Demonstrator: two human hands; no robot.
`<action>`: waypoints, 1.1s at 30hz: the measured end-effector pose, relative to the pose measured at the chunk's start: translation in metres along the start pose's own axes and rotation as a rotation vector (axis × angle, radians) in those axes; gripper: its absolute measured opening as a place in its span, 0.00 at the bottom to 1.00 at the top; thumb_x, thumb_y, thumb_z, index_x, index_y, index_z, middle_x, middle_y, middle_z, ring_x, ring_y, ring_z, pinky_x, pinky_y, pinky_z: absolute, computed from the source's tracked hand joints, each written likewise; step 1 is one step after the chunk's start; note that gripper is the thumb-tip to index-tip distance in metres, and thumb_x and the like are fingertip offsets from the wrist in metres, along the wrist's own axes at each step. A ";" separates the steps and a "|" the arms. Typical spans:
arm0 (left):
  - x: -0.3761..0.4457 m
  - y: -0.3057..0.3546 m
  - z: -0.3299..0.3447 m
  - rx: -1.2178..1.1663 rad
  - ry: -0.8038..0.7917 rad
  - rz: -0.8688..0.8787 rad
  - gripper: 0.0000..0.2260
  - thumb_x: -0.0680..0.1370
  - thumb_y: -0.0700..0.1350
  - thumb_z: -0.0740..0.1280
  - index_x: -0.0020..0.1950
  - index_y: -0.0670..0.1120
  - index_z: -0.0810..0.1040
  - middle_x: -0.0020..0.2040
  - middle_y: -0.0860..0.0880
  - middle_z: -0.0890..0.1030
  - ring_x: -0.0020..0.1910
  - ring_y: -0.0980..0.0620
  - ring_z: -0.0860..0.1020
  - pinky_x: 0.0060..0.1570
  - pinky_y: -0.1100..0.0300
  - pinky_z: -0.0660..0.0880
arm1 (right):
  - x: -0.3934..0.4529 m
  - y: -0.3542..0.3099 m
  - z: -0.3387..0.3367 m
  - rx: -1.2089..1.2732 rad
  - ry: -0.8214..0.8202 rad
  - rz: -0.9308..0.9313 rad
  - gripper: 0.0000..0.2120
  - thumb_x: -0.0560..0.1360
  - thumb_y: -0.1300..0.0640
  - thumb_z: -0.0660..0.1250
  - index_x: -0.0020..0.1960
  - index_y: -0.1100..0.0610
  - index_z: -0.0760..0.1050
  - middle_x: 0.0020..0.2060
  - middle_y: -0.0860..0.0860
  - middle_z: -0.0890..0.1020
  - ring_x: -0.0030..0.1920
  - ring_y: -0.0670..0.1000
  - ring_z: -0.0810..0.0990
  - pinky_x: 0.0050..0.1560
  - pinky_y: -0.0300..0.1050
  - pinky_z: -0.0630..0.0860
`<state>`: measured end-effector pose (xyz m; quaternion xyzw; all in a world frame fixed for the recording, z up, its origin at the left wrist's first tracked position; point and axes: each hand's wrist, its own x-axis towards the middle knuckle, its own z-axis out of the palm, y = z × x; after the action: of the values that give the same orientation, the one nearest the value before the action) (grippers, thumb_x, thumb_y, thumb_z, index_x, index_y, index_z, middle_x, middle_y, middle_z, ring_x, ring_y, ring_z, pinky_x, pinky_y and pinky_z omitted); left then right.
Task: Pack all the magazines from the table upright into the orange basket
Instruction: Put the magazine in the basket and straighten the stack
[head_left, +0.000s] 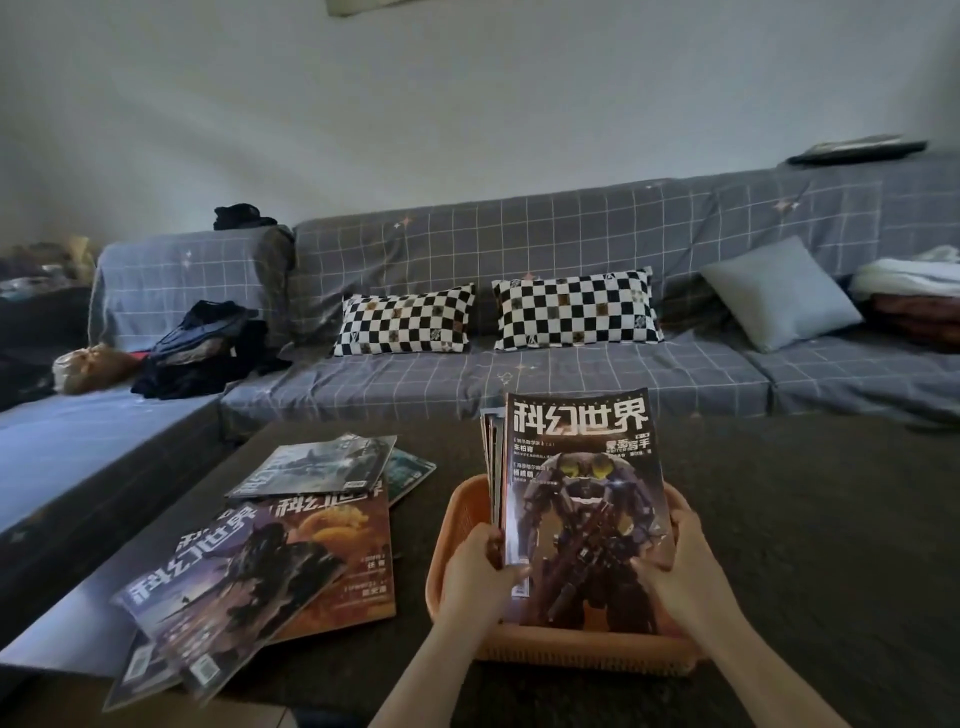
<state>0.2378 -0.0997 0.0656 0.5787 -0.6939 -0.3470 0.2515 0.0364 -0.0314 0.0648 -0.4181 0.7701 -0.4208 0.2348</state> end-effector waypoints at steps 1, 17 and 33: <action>0.001 0.000 0.000 0.042 -0.016 0.005 0.12 0.74 0.50 0.72 0.54 0.54 0.73 0.44 0.54 0.81 0.40 0.61 0.80 0.37 0.66 0.74 | 0.001 0.002 0.001 -0.013 0.021 0.004 0.38 0.70 0.63 0.72 0.73 0.56 0.54 0.50 0.52 0.80 0.41 0.48 0.80 0.35 0.39 0.76; 0.021 0.003 0.008 -0.023 0.093 0.042 0.25 0.73 0.53 0.72 0.67 0.52 0.68 0.65 0.51 0.72 0.58 0.53 0.76 0.57 0.51 0.78 | 0.024 -0.003 -0.002 -0.050 0.021 -0.121 0.31 0.70 0.55 0.73 0.70 0.53 0.65 0.68 0.50 0.69 0.66 0.51 0.69 0.65 0.51 0.66; 0.080 0.005 0.018 -0.775 -0.261 -0.228 0.38 0.63 0.55 0.77 0.69 0.46 0.69 0.51 0.44 0.86 0.50 0.43 0.84 0.59 0.42 0.76 | 0.076 0.001 0.004 0.629 -0.187 0.033 0.12 0.68 0.49 0.73 0.50 0.50 0.81 0.46 0.51 0.86 0.45 0.50 0.85 0.45 0.45 0.79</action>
<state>0.2047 -0.1743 0.0533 0.4656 -0.4695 -0.6783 0.3206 -0.0020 -0.0965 0.0614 -0.3496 0.5841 -0.5937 0.4290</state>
